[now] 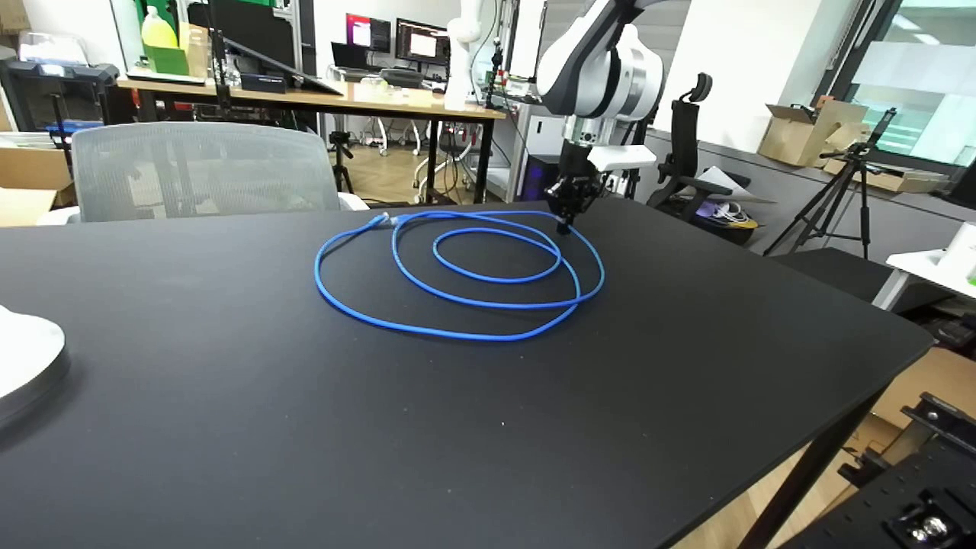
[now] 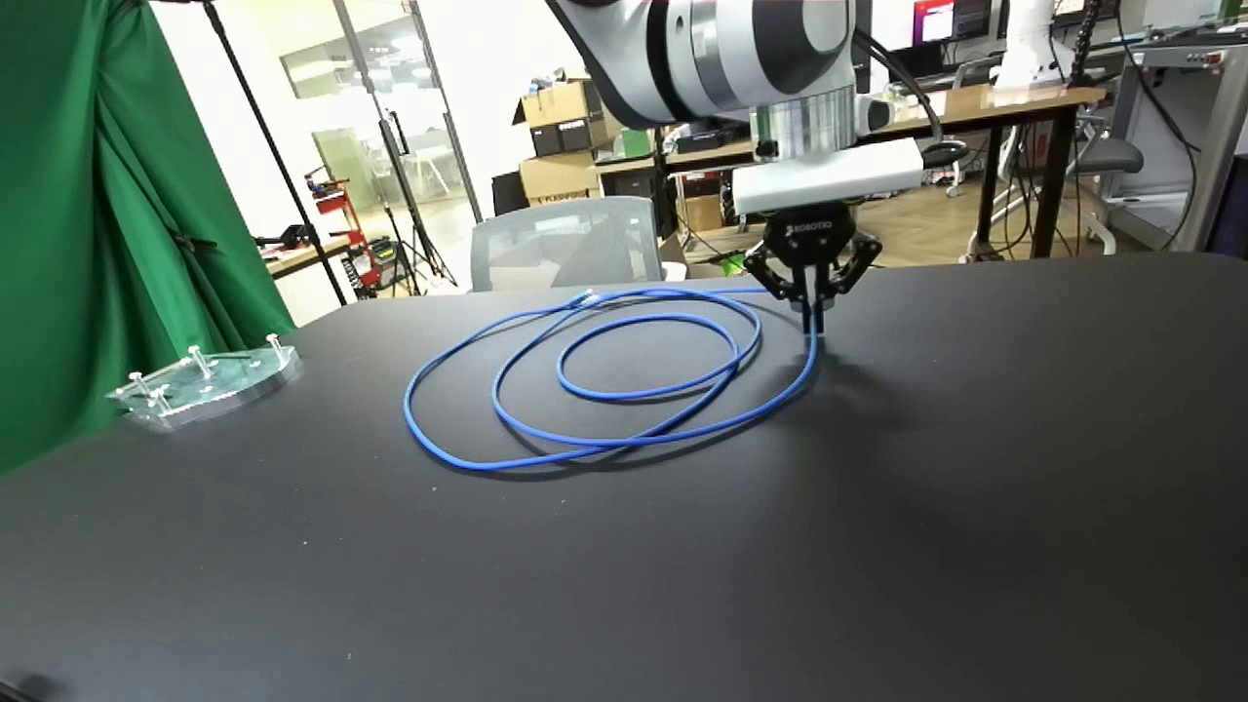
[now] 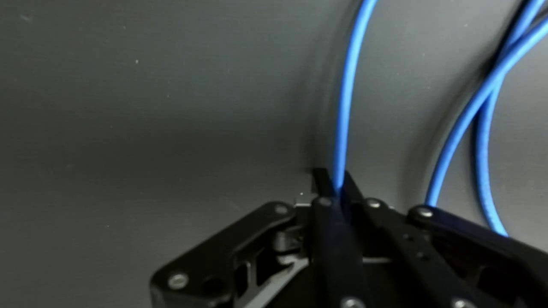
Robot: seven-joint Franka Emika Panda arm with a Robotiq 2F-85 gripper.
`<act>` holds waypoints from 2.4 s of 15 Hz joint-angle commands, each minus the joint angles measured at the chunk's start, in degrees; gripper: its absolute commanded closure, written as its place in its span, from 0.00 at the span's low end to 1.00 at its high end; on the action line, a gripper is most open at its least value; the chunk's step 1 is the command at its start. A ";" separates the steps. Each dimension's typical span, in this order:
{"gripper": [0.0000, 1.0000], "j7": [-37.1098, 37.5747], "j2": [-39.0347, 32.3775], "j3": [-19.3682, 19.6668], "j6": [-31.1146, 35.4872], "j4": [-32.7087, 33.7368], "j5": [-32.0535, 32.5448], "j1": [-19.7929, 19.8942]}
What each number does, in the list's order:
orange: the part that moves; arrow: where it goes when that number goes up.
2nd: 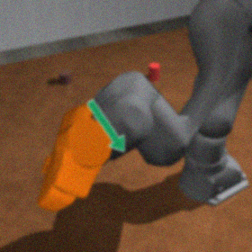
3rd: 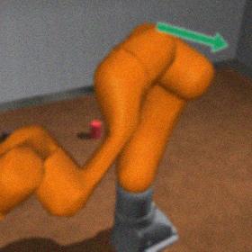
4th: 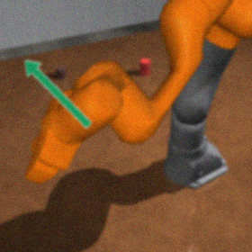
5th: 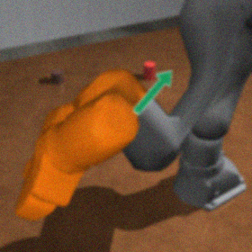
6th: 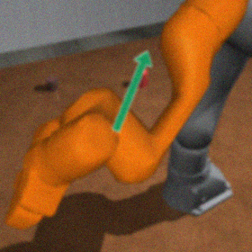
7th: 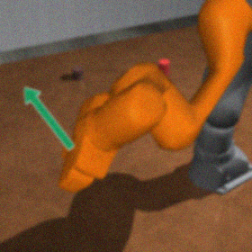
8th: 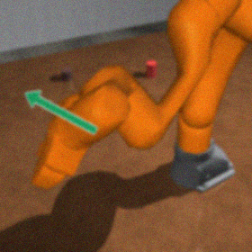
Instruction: Move one end of the cable to the right
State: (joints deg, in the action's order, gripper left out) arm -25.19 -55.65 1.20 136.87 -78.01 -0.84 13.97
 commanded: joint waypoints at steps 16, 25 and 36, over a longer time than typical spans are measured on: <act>0.98 9.40 15.58 -2.35 9.50 -20.48 -29.45 15.80; 0.98 8.29 13.56 -7.57 20.11 -28.71 -56.64 20.96; 0.55 20.96 26.73 0.87 2.65 -43.21 -60.63 8.26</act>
State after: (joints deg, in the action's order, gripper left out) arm -13.63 -37.03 -4.67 148.78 -114.27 -68.89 28.09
